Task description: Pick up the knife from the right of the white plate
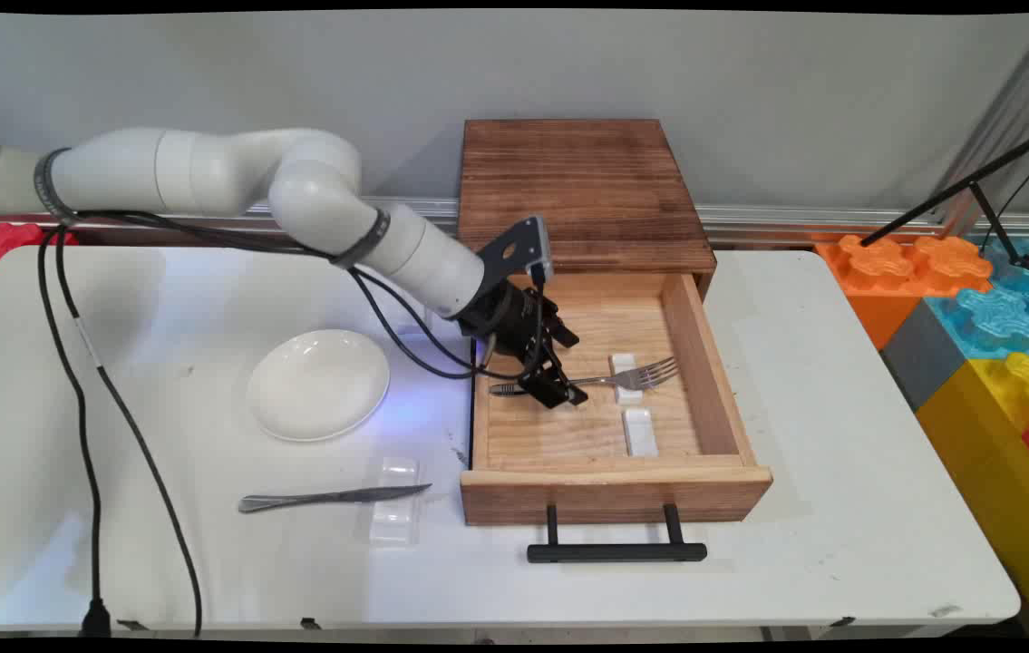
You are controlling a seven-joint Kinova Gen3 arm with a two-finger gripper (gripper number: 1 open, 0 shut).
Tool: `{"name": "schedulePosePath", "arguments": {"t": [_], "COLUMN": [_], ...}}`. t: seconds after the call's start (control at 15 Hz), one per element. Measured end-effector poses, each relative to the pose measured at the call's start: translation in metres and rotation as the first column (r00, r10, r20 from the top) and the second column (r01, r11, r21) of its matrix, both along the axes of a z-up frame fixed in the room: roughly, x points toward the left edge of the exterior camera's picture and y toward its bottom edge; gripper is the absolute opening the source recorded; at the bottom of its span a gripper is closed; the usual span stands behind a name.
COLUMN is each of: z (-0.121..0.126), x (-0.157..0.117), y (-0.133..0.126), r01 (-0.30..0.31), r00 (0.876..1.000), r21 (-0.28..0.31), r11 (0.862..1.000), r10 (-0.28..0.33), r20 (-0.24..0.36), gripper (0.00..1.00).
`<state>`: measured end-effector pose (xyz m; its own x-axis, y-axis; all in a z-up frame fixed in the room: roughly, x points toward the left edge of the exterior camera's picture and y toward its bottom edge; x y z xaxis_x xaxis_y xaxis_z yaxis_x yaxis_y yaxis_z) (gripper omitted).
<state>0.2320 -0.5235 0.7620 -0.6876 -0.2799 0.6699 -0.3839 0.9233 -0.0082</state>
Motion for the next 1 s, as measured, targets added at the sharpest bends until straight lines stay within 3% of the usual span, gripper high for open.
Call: {"name": "schedulePosePath", "arguments": {"t": [0.53, 1.0], "z": [0.059, 0.119], "x": [0.007, 0.024], "y": [0.004, 0.033], "r01": [-0.038, -0.044], "r00": [0.999, 0.998], "r21": [0.046, 0.106], "r11": [0.998, 0.993], "r10": [0.038, 0.039], "r20": [0.013, 0.052], "gripper": [1.00, 1.00]}}
